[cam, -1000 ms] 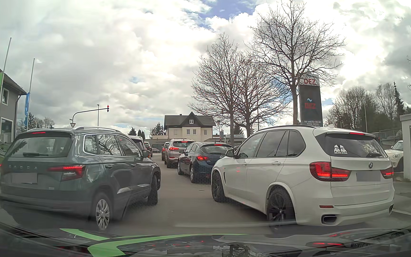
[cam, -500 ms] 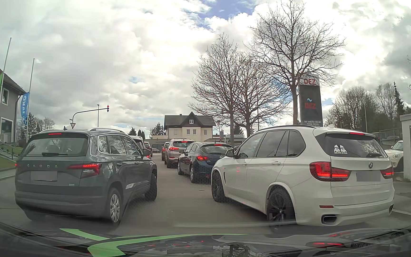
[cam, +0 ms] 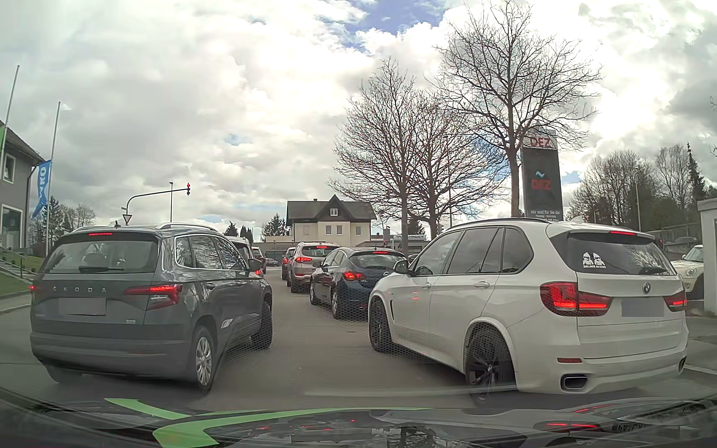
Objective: Follow the waypoints while adhering to traffic rules and regulations
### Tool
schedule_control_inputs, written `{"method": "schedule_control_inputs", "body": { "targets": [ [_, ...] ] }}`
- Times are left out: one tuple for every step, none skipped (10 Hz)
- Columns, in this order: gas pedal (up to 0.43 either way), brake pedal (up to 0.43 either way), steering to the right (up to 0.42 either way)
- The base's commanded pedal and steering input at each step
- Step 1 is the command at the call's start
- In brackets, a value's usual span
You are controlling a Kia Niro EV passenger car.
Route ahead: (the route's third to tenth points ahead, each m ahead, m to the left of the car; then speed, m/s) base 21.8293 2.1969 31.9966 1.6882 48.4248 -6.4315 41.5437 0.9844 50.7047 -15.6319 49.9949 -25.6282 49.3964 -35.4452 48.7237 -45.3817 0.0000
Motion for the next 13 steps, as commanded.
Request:
{"method": "schedule_control_inputs", "body": {
  "targets": [
    [0.0,0.287,0.571],
    [0.0,0.287,0.571],
    [0.0,0.287,0.571],
    [0.0,0.287,0.571],
    [0.0,0.287,0.571],
    [0.0,0.287,0.572],
    [0.0,0.287,0.571],
    [0.0,0.287,0.571],
    [0.0,0.287,0.571],
    [0.0,0.287,0.571],
    [0.0,0.287,0.572],
    [0.0,0.287,0.571],
    [0.0,0.287,0.571]
  ]
}}
